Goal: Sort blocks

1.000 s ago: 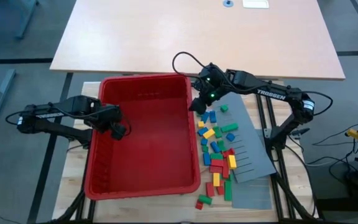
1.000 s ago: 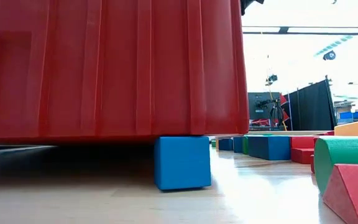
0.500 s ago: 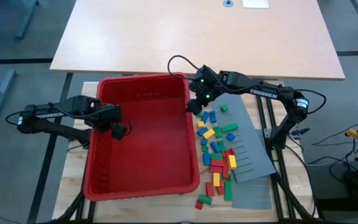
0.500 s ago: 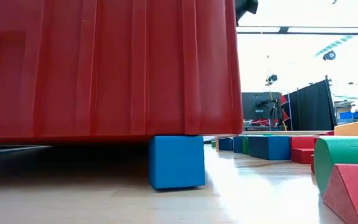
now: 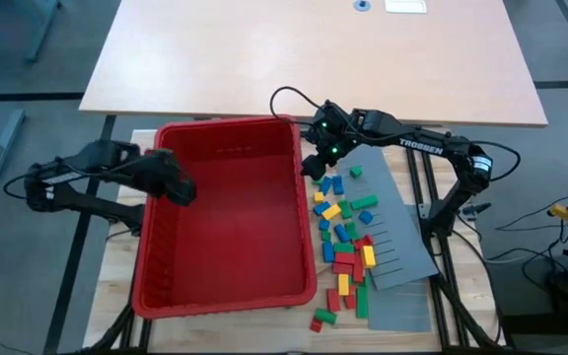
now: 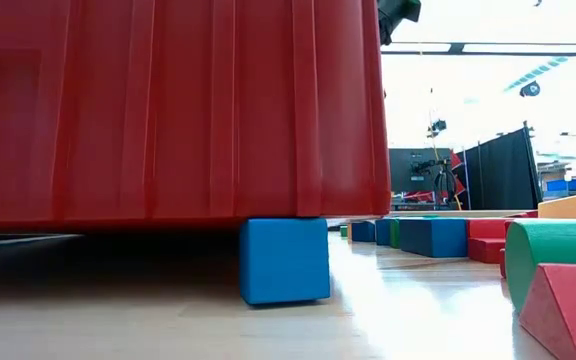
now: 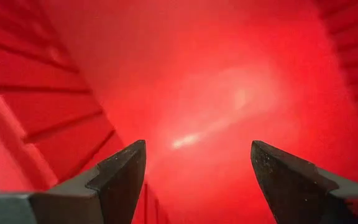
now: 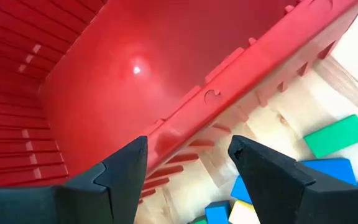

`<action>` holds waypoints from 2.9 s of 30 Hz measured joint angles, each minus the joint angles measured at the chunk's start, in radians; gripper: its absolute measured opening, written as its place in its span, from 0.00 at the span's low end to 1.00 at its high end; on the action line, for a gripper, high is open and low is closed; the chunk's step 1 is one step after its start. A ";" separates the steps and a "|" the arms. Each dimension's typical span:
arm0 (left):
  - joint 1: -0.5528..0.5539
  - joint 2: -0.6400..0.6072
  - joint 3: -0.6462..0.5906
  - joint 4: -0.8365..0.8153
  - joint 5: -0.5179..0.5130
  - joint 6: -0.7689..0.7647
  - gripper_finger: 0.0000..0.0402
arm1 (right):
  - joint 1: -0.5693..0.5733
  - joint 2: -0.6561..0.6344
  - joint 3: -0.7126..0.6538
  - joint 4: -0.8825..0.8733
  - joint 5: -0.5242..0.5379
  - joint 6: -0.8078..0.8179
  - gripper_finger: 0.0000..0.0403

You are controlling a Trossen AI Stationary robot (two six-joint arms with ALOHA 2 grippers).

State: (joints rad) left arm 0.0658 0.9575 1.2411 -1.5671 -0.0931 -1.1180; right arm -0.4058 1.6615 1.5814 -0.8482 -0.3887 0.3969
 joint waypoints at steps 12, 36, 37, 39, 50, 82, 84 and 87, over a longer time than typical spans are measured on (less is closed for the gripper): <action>0.000 -0.053 0.095 -0.005 -0.108 0.012 0.69 | -0.001 -0.002 0.000 -0.007 0.001 -0.023 0.57; 0.000 -0.310 0.054 -0.004 -0.070 0.178 0.68 | -0.001 0.009 0.000 0.062 0.021 0.002 0.61; 0.000 -0.316 0.054 -0.004 -0.064 0.193 0.68 | -0.001 0.009 0.000 0.066 0.020 0.004 0.61; 0.000 -0.326 0.054 -0.004 -0.045 0.244 0.68 | 0.000 0.016 0.000 0.075 0.016 0.005 0.61; 0.000 -0.388 0.034 -0.004 -0.022 0.623 0.68 | 0.012 0.064 0.000 0.079 -0.004 0.026 0.62; 0.000 -0.463 -0.151 -0.004 0.002 0.381 0.69 | -0.040 0.069 0.005 -0.066 0.103 0.039 0.38; 0.000 -0.459 -0.157 -0.003 -0.006 0.242 0.69 | -0.040 0.069 0.004 -0.064 0.103 0.036 0.39; 0.000 -0.442 -0.182 -0.004 -0.006 0.051 0.69 | -0.037 0.071 0.002 -0.051 0.103 0.038 0.39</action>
State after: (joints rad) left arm 0.0658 0.5153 1.0586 -1.5707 -0.0987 -1.0672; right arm -0.4431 1.7321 1.5838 -0.8994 -0.2859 0.4350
